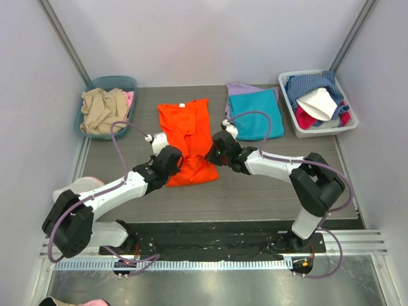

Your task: Fold and stack the t-shirts

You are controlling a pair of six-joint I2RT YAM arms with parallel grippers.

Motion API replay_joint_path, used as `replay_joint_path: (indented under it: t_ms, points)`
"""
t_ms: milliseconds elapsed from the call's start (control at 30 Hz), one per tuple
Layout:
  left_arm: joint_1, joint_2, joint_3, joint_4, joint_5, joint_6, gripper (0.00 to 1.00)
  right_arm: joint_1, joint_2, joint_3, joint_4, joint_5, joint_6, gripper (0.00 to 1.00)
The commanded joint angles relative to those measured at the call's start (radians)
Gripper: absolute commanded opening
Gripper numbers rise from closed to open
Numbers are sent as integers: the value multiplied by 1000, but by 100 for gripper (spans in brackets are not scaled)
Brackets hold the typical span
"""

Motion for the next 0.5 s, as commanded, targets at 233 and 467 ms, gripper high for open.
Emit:
replay_joint_path:
  t_ms: [233,467]
  points:
    - [160,151,82,211,131,159,0,-88,165,202,101,-139,-108,1]
    - [229,240,137,245,195,199,0,-138,208,251,99,-162,-126,1]
